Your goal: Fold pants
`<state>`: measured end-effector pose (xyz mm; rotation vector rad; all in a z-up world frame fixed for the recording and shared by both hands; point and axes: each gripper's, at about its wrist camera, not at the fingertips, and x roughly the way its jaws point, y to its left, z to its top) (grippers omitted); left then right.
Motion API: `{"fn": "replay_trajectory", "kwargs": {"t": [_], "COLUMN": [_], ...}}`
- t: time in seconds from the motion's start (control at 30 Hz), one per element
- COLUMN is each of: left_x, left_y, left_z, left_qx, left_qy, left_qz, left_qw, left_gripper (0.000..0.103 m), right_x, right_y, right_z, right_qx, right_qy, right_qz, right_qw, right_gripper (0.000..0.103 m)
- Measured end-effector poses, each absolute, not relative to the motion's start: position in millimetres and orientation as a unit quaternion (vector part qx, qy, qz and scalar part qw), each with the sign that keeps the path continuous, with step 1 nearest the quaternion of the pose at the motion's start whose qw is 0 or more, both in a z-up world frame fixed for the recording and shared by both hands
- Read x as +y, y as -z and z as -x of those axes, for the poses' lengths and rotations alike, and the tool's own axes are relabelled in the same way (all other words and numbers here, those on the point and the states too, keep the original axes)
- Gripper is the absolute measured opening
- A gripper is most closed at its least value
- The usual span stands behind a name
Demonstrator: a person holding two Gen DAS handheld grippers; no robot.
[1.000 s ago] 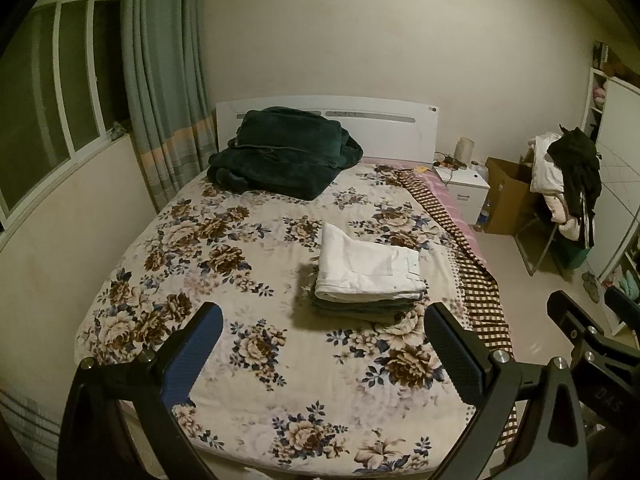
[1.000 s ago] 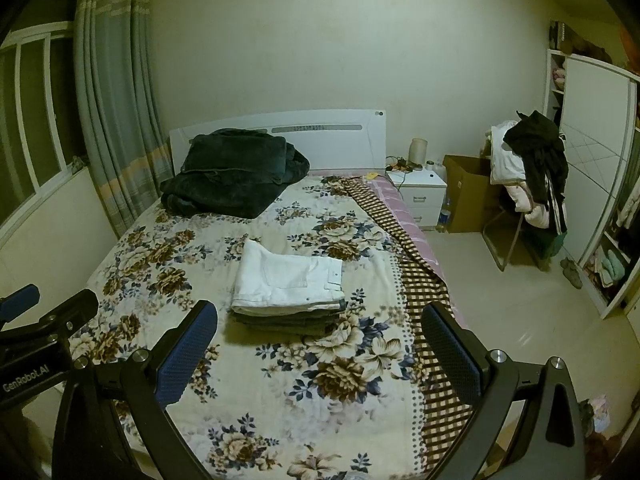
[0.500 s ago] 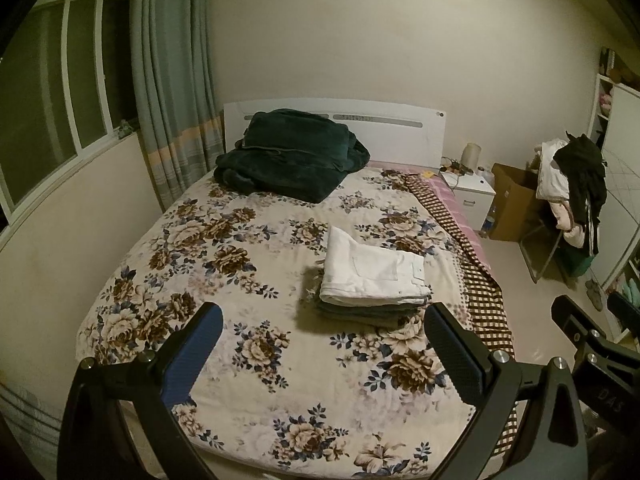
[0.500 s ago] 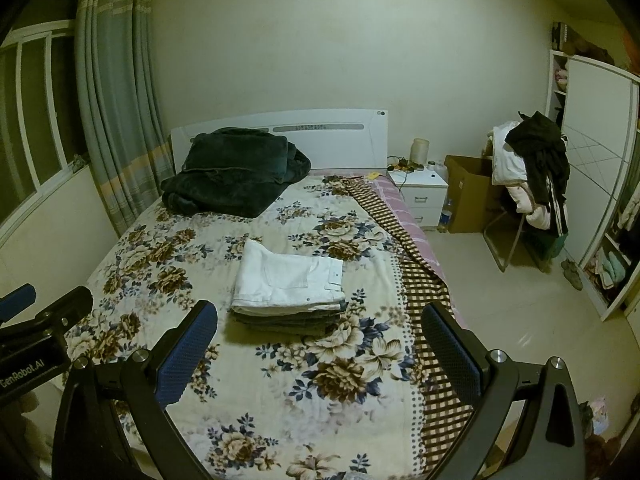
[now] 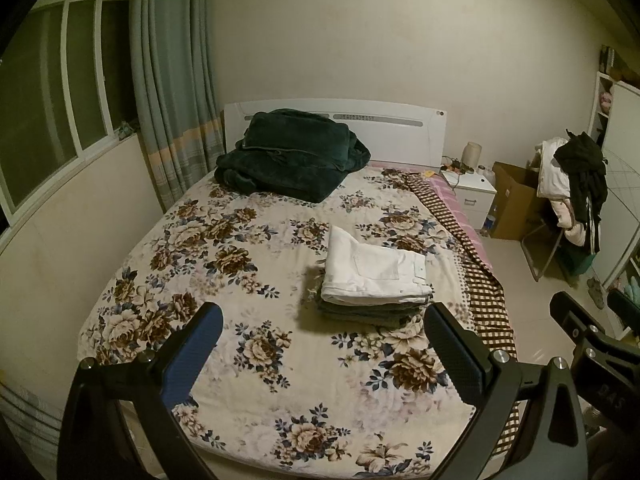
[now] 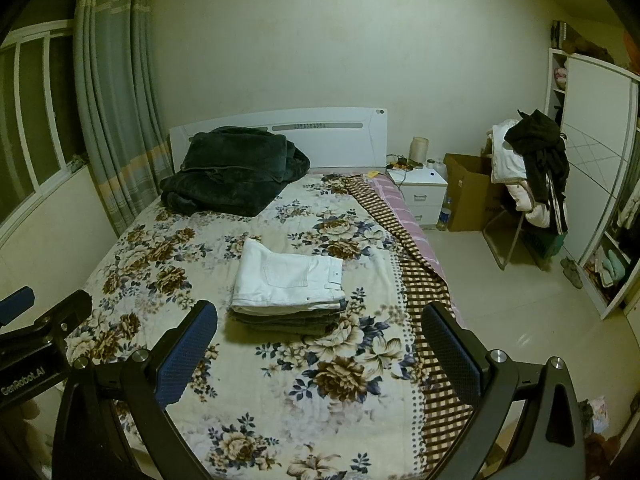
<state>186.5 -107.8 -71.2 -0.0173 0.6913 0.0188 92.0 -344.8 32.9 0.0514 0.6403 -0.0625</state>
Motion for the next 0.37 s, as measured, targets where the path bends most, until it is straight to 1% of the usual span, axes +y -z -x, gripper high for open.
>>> {"fn": "replay_trajectory", "kwargs": {"t": [0.37], "left_x": [-99.7], "left_y": [71.9], "left_z": [-181.9], "left_qx": [0.331], "left_qy": [-0.016], "left_qz": [0.011], "left_qw": [0.943], "left_gripper": [0.103], "right_x": [-349.1], "right_y": [-28.5], "right_z": [-93.7], "right_qx": [0.318], "right_qy": [0.036], "right_qz": [-0.024], "right_qw": [0.947], "right_gripper": [0.103]}}
